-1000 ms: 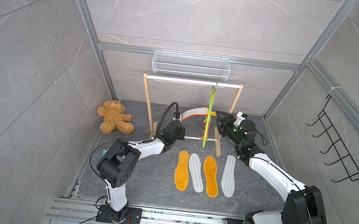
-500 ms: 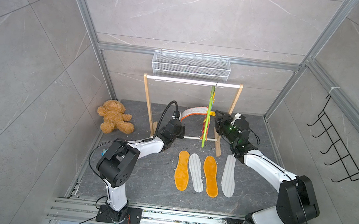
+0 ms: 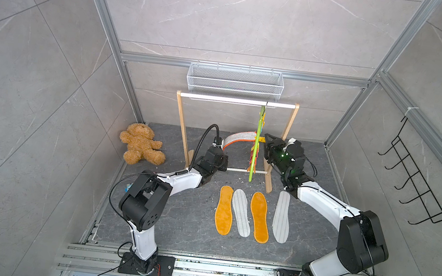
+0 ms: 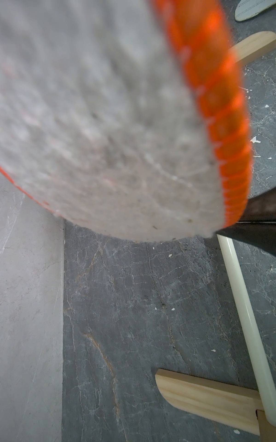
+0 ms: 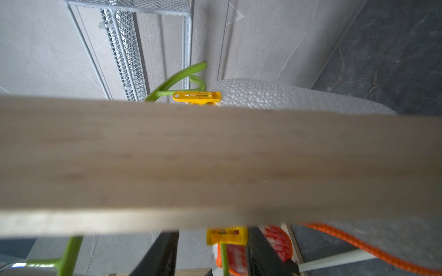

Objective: Take the shoe insoles off the hanger
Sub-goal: Open the clamp at the hanger.

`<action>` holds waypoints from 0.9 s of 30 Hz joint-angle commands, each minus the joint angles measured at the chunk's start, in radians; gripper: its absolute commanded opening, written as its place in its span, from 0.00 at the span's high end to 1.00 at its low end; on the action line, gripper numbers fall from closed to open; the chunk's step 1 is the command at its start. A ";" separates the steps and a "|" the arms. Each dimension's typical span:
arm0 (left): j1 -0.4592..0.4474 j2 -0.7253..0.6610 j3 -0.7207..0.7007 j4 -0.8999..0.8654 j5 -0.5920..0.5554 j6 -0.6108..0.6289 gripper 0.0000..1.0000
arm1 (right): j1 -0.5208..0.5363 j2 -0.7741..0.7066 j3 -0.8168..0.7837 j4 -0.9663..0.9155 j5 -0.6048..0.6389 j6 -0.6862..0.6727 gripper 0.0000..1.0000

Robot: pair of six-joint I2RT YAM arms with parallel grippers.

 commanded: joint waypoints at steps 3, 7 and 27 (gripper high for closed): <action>0.007 -0.027 0.042 0.021 0.011 0.007 1.00 | 0.006 0.025 0.032 0.015 0.017 0.007 0.56; 0.007 -0.029 0.042 0.019 0.012 0.006 1.00 | 0.006 0.027 0.032 0.014 0.020 0.007 0.60; 0.007 -0.065 -0.013 0.028 -0.020 -0.009 1.00 | 0.006 0.043 0.049 0.006 -0.002 -0.005 0.79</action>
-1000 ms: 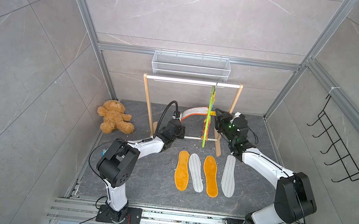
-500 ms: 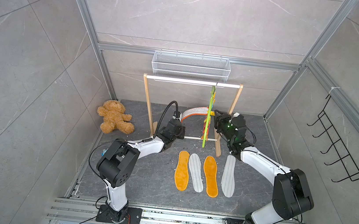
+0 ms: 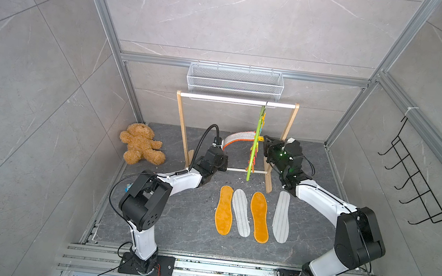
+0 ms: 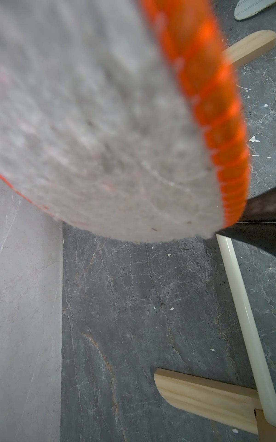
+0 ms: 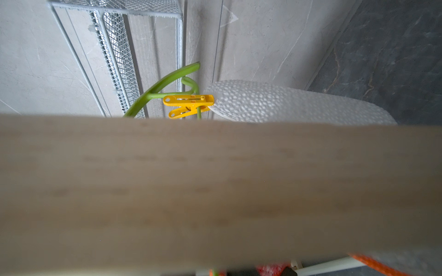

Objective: Take the shoe insoles off the hanger
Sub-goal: Open the clamp at the hanger.

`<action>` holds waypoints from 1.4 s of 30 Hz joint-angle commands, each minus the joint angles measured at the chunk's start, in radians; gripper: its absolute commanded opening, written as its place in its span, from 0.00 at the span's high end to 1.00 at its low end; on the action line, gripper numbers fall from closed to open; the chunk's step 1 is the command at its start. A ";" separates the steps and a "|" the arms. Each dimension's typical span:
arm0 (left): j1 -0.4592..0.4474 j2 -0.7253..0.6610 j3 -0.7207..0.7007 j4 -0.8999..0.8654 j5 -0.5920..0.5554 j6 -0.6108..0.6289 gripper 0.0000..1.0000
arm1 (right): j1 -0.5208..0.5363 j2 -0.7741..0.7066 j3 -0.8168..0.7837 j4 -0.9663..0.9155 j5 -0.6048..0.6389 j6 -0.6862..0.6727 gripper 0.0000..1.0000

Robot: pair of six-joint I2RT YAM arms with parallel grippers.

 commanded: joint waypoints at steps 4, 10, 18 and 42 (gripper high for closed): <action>0.011 -0.078 -0.044 0.043 -0.038 -0.028 1.00 | 0.005 0.016 0.030 0.008 -0.016 -0.011 0.81; 0.016 -0.097 -0.079 0.043 -0.067 -0.052 1.00 | 0.006 0.021 0.030 0.008 -0.022 -0.009 0.81; 0.024 -0.114 -0.103 0.041 -0.079 -0.056 1.00 | 0.008 0.026 0.036 0.009 -0.035 -0.012 0.78; 0.024 -0.220 -0.169 0.025 -0.077 -0.033 1.00 | 0.008 -0.268 -0.065 -0.242 -0.010 -0.212 0.17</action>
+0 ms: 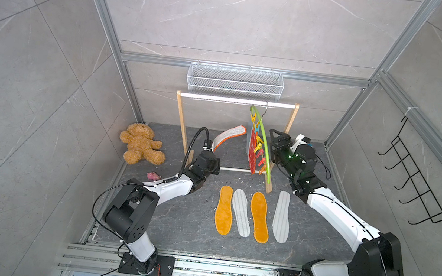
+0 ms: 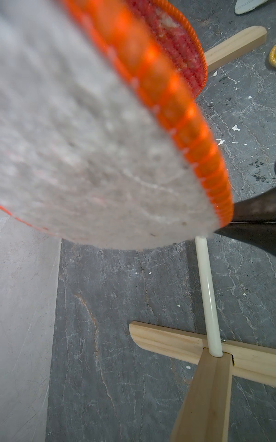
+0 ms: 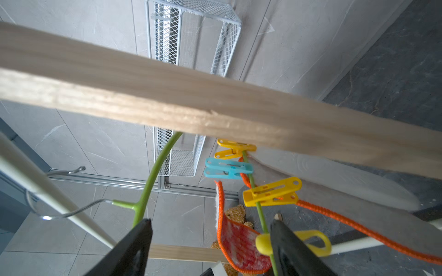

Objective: Take the shoe insoles off the hanger
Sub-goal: Open the clamp at the hanger, then place the insole at the center of the board.

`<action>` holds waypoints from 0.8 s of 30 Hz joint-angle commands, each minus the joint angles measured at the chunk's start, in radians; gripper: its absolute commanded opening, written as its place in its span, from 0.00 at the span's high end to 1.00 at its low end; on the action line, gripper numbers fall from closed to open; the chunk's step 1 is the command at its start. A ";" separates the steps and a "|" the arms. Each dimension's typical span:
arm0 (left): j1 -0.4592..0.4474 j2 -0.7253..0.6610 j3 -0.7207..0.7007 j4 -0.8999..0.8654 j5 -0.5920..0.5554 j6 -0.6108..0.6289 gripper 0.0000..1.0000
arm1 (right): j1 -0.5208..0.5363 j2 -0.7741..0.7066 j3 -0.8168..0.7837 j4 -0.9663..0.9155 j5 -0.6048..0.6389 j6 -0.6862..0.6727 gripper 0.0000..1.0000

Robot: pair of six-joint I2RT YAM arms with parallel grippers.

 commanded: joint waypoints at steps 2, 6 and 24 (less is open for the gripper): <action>0.004 -0.071 -0.018 0.022 -0.021 0.013 1.00 | 0.004 -0.073 -0.046 -0.102 0.012 -0.069 0.16; 0.004 -0.105 -0.034 0.015 -0.019 0.026 1.00 | 0.000 -0.171 -0.065 -0.208 0.031 -0.145 0.12; -0.002 -0.401 -0.124 -0.119 0.026 0.203 1.00 | -0.016 -0.316 0.188 -0.563 -0.296 -0.591 0.14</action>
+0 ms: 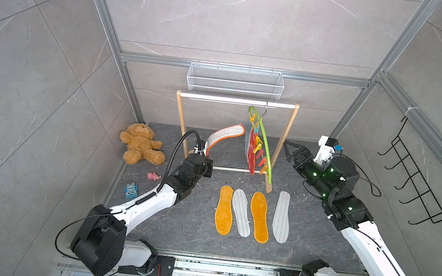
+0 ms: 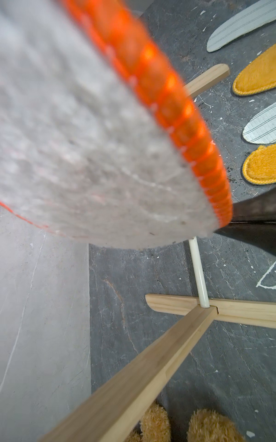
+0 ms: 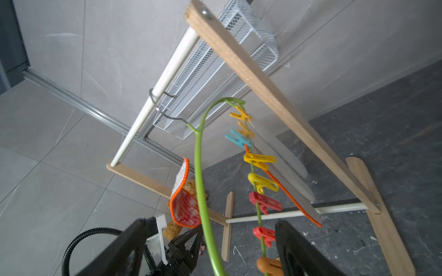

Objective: Take the shoe insoles off the hanger
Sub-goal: Place the insole at the center of the board.

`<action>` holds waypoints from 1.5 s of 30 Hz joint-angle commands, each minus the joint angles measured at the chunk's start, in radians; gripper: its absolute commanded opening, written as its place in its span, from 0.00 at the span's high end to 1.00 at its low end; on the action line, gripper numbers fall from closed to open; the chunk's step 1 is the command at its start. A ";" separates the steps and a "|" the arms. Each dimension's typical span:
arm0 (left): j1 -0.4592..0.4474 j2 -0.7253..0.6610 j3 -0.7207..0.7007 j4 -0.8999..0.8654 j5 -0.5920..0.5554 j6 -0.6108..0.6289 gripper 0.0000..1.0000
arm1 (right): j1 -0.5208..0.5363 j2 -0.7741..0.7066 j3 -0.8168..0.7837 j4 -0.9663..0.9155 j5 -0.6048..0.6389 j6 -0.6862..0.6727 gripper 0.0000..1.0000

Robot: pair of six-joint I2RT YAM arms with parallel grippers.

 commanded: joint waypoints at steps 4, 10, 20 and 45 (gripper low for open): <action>-0.007 -0.155 -0.029 -0.061 0.042 0.167 1.00 | 0.041 0.144 0.216 -0.118 -0.280 -0.143 0.14; -0.019 -0.275 -0.044 -0.093 0.136 0.350 1.00 | 0.122 0.299 0.491 -0.355 -0.369 -0.311 0.13; -0.022 -0.305 0.028 -0.103 0.270 0.591 1.00 | 0.142 0.490 0.784 -0.673 -0.458 -0.489 0.15; -0.022 -0.329 0.048 -0.004 0.327 0.653 1.00 | 0.243 0.596 0.682 -0.672 -0.513 -0.483 0.39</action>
